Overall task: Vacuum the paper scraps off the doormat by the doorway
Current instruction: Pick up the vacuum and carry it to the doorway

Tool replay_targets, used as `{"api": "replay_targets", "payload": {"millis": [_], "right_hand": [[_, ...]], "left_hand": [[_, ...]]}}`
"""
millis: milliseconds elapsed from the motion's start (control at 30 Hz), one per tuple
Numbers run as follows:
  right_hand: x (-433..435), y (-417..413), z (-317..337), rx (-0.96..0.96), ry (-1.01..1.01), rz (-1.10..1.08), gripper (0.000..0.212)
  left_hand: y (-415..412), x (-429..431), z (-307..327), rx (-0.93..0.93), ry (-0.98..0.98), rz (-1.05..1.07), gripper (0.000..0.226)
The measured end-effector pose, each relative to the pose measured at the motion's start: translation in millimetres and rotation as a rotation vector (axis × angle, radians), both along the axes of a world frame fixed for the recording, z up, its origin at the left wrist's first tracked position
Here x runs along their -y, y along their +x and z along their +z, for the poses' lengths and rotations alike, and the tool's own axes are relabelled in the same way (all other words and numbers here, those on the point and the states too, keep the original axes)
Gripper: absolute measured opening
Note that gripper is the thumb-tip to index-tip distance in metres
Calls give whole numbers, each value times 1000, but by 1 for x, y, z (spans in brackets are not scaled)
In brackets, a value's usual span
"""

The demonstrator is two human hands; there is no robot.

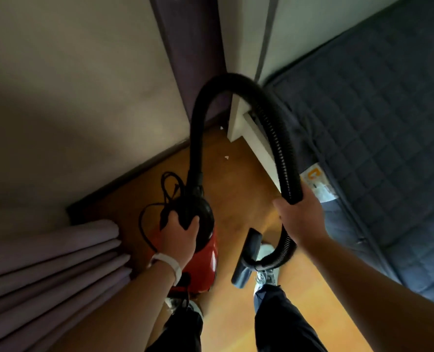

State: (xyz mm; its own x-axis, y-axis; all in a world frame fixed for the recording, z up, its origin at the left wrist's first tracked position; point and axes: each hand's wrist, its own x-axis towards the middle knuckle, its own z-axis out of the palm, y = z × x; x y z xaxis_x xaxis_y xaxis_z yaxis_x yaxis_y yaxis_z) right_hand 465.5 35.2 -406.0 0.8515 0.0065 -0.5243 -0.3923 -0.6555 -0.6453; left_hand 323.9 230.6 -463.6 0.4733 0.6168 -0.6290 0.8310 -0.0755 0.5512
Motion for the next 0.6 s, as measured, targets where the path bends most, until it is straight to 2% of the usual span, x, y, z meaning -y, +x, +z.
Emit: {"api": "replay_targets", "payload": {"millis": [200, 400, 600], "right_hand": [[5, -24, 95, 49, 35, 85, 14], [3, -44, 184, 74, 175, 16, 13], [17, -38, 248, 116, 312, -46, 15]], "left_hand": [[-37, -4, 72, 87, 11, 148, 57], [-30, -1, 180, 214, -31, 88, 46], [-6, 11, 260, 327, 35, 47, 46]]}}
